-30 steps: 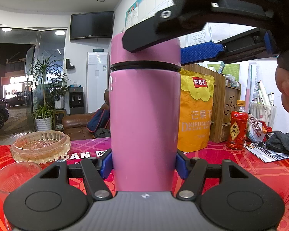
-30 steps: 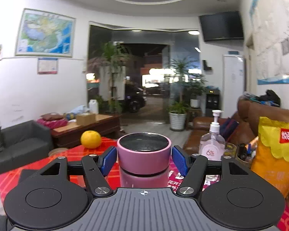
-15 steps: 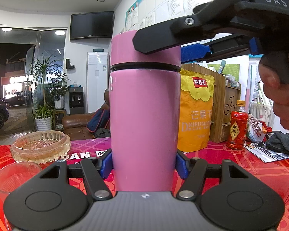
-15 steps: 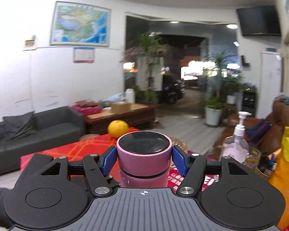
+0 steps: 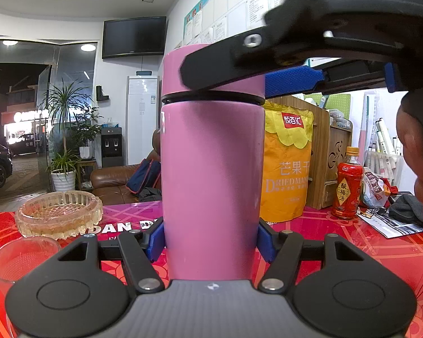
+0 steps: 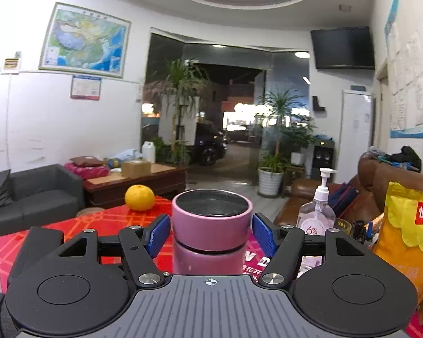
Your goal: Unscrew bottle cap and pour
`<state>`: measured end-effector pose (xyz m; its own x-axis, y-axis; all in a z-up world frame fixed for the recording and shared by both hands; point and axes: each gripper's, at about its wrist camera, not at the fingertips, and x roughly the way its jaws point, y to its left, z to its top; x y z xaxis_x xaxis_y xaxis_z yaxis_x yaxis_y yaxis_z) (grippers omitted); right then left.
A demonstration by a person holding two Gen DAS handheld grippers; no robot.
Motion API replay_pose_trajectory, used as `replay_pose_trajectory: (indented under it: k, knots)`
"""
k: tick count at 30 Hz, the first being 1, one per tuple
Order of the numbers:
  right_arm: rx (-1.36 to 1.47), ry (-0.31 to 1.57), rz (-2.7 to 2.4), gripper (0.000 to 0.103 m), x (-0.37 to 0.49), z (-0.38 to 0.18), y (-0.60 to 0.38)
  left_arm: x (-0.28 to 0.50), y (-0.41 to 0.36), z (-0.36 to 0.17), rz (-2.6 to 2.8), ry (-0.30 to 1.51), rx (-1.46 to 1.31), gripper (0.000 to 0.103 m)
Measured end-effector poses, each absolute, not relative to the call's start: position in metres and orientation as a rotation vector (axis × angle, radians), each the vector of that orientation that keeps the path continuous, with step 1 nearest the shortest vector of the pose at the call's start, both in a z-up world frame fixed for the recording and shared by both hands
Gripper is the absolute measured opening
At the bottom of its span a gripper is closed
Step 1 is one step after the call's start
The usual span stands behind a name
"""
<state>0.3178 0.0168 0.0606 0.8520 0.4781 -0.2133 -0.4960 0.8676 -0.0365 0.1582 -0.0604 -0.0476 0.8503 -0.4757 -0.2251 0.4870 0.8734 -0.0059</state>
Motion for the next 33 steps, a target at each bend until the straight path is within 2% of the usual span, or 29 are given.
replay_pose_trajectory:
  k: [2,16,26,33]
  knots:
    - [-0.102,0.193,0.510,0.064,0.325,0.054,0.013,0.158,-0.060,-0.048,-0.506,0.223,0.051,0.066]
    - [-0.027,0.307,0.878,0.063,0.411,0.062,-0.065,0.158,-0.061,-0.047,-0.504,0.221,0.058,0.066]
    - [-0.047,0.175,0.593,0.064,0.379,0.060,-0.091,0.159,-0.059,-0.046,-0.505,0.221,0.057,0.066]
    - [-0.022,0.149,0.466,0.064,0.371,0.055,-0.117,0.159,-0.059,-0.046,-0.505,0.221,0.057,0.066]
